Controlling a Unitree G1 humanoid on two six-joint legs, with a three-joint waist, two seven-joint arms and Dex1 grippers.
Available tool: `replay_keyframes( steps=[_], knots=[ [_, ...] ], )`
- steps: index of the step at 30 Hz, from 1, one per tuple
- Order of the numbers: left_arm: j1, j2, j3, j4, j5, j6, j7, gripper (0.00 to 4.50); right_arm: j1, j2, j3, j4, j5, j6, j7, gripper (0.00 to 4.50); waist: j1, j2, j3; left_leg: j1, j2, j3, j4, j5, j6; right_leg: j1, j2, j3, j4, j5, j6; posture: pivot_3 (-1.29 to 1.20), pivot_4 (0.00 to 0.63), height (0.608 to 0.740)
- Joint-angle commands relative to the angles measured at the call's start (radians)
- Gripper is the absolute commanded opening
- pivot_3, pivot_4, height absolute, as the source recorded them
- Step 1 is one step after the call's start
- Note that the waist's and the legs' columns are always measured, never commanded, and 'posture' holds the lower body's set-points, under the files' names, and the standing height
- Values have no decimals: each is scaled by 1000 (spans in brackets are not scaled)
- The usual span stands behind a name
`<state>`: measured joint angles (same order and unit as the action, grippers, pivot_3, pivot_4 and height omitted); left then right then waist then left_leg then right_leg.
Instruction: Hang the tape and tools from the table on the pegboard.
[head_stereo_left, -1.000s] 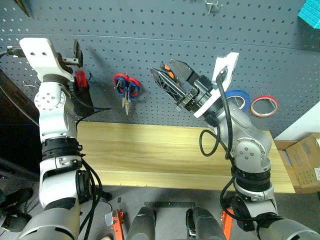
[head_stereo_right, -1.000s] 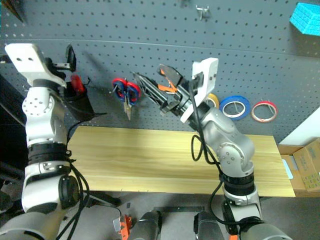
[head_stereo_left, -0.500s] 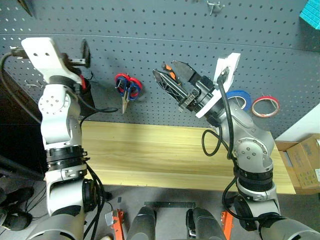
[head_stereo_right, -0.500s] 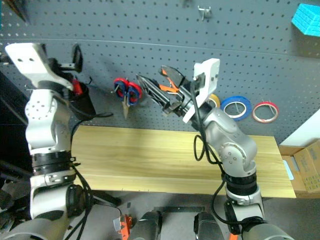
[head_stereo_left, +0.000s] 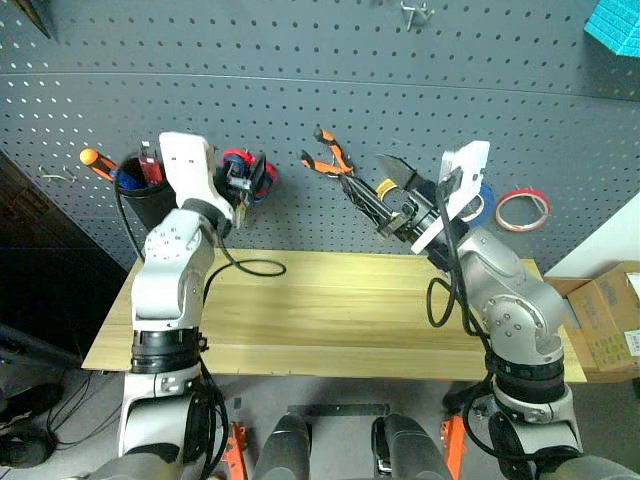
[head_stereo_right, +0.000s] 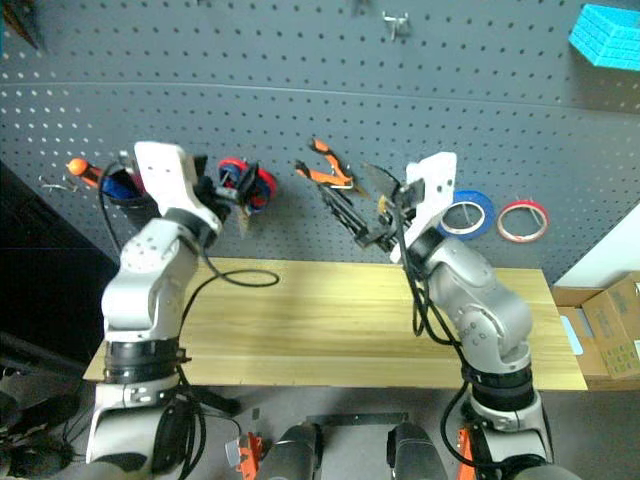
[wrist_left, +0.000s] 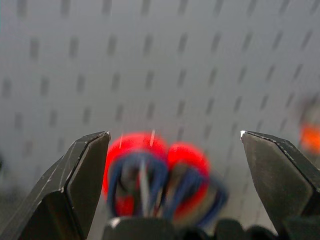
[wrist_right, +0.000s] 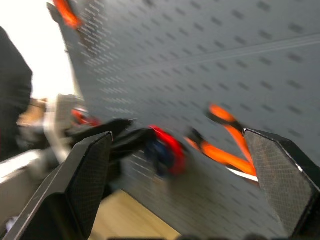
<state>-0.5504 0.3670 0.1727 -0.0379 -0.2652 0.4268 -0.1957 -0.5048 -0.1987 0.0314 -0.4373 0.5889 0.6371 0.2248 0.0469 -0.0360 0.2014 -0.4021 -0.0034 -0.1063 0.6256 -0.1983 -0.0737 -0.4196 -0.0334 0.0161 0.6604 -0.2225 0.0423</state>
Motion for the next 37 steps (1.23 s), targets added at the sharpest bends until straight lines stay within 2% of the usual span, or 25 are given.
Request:
replay_keyframes(
  steps=[1, 8, 17, 24, 30, 37],
  knots=[
    [15, 6, -3, -46, 15, -26, -14, 4487, 26, -8, 4, -54, -60, -38, -25, 4500, 0, 0, -1, 0, 0, 0, 0, 0, 0, 0, 0, 0, 0, 0, 0, 159, 103, 740],
    [114, -23, -9, -129, 2, -13, -18, 4487, 122, -12, 2, -98, -127, -45, -44, 4500, 1, -1, -2, 0, 0, 0, 0, 0, 0, 1, 0, 0, -2, 0, 0, 146, 93, 740],
    [248, -57, 30, -199, -6, 113, 61, 4487, 305, -35, -37, -136, -236, -32, -122, 4500, 1, 0, -19, 2, 0, 1, 0, 0, 0, 4, 0, 0, -3, 0, 0, 154, 80, 740],
    [354, -59, 15, -202, 33, 108, 75, 4487, 441, -32, -88, -72, -367, -44, -219, 4500, 1, 1, -39, 6, 0, 0, 1, 0, 0, 9, 0, 0, -5, -3, -6, 149, 61, 740],
    [418, -65, 17, -201, 19, 122, 55, 4487, 556, -19, -160, -14, -430, -88, -265, 4500, 2, 8, -64, 7, 0, 1, 0, -1, 1, 14, 0, 0, -14, -3, -6, 136, 49, 740],
    [434, -63, -6, -184, 30, 107, 30, 4487, 579, 20, -215, 45, -470, -121, -307, 4500, 0, 13, -77, 7, 0, 0, 0, -1, 2, 14, 0, -1, -14, -3, -6, 120, 38, 740]
  ],
)
